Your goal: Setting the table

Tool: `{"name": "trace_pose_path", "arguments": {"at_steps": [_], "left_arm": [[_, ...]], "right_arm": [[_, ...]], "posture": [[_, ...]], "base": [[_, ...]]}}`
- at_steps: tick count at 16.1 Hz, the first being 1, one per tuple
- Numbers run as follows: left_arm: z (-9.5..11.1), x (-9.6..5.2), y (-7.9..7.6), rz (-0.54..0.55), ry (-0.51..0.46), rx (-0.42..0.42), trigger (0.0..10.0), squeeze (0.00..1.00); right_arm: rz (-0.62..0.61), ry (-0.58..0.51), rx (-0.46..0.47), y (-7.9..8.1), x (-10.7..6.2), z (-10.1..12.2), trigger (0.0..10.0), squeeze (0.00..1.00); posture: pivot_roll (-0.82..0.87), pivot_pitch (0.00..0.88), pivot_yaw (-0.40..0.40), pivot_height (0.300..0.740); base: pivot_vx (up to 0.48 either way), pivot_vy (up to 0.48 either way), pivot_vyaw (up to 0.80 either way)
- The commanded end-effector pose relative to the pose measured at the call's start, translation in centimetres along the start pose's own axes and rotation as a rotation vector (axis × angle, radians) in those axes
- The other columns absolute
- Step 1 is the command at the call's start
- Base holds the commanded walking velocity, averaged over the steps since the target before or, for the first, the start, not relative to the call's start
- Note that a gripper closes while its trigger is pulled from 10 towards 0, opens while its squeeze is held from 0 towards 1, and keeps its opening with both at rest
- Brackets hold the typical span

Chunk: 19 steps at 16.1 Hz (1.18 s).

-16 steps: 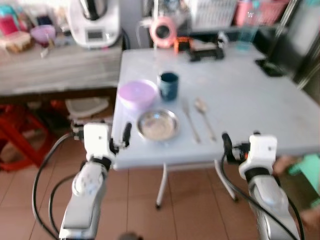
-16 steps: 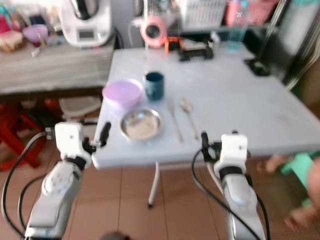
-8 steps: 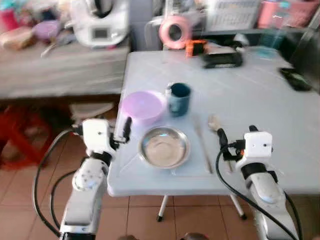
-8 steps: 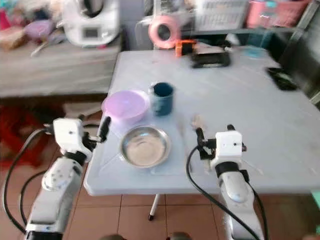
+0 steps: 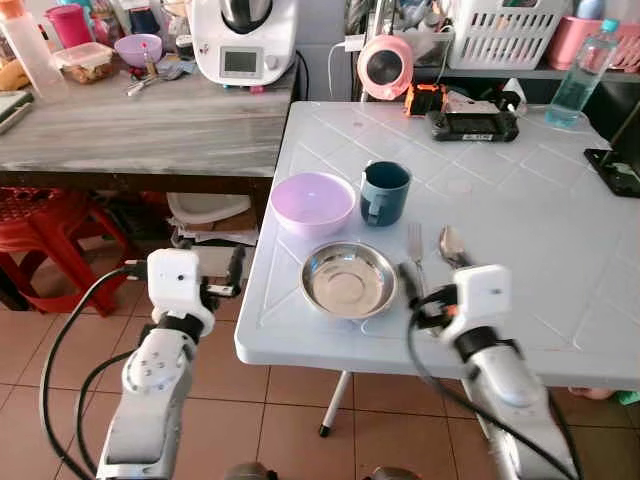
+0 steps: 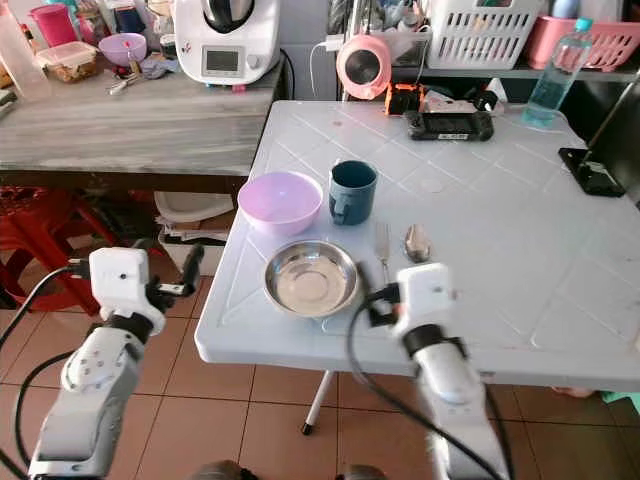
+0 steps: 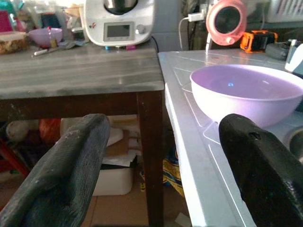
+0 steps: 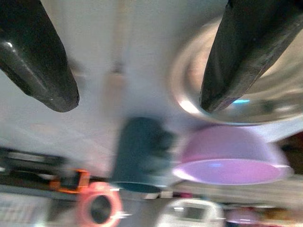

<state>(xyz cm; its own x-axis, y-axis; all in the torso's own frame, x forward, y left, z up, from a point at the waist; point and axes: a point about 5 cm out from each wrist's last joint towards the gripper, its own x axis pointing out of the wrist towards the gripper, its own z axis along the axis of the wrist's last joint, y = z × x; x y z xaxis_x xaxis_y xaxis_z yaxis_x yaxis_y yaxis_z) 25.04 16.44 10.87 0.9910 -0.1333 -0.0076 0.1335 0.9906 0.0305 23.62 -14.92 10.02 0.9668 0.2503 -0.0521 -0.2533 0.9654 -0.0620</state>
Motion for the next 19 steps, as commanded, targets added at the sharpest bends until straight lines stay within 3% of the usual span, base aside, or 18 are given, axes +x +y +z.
{"name": "trace_pose_path", "arguments": {"at_steps": [1, 3, 6, 7, 10, 11, 12, 17, 19], "left_arm": [[0.6, -0.2, 0.3, -0.003, -0.025, 0.012, 10.0, 0.0], [0.5, -0.6, 0.3, -0.023, -0.02, 0.031, 10.0, 0.0], [0.5, -1.2, 0.4, -0.04, -0.009, 0.036, 10.0, 0.0], [0.5, -1.3, 0.6, -0.039, -0.007, 0.039, 10.0, 0.0], [0.4, -1.5, 0.8, -0.042, 0.01, 0.045, 10.0, 0.0], [0.4, -1.5, 0.6, -0.05, 0.011, 0.046, 10.0, 0.0], [0.5, -1.5, 0.6, -0.053, 0.01, 0.047, 10.0, 0.0], [0.6, -1.9, 0.7, -0.052, 0.021, 0.05, 10.0, 0.0], [0.5, -2.0, 0.4, -0.053, 0.028, 0.045, 10.0, 0.0]], "right_arm": [[0.04, -0.012, 0.026, 0.7, 0.4, 0.4, 10.0, 0.0], [0.024, 0.018, 0.107, 0.5, 0.7, 0.2, 10.0, 0.0], [0.014, 0.054, 0.136, 0.3, 0.8, -0.1, 10.0, 0.02], [-0.011, 0.062, 0.146, 0.2, 0.6, -0.2, 10.0, 1.0], [-0.024, 0.099, 0.205, 0.3, 0.2, -0.7, 10.0, 1.0], [0.009, 0.116, 0.211, 0.5, 0.6, -0.7, 10.0, 0.59], [0.057, 0.123, 0.208, 0.8, 1.0, -0.5, 10.0, 0.0], [0.061, 0.159, 0.26, 0.6, 1.5, -0.4, 10.0, 0.0], [0.119, 0.215, 0.32, 1.6, 0.7, -0.8, 10.0, 0.0]], "posture": [[0.0, 0.0, 0.029, 0.74], [0.01, 0.0, 0.029, 0.74], [0.02, 0.0, 0.032, 0.74], [0.02, 0.0, 0.035, 0.74], [0.02, 0.001, 0.042, 0.74], [0.02, 0.01, 0.046, 0.74], [0.02, 0.016, 0.048, 0.74], [0.03, 0.028, 0.042, 0.74], [0.02, 0.036, 0.042, 0.74]], "base": [[0.0, 0.0, 0.0], [0.0, 0.0, 0.0], [0.0, 0.0, 0.0], [0.0, 0.0, 0.0], [0.0, 0.0, 0.0], [0.0, 0.0, 0.0], [0.0, 0.0, 0.0], [0.0, 0.0, 0.0], [0.0, 0.0, 0.0]]}}
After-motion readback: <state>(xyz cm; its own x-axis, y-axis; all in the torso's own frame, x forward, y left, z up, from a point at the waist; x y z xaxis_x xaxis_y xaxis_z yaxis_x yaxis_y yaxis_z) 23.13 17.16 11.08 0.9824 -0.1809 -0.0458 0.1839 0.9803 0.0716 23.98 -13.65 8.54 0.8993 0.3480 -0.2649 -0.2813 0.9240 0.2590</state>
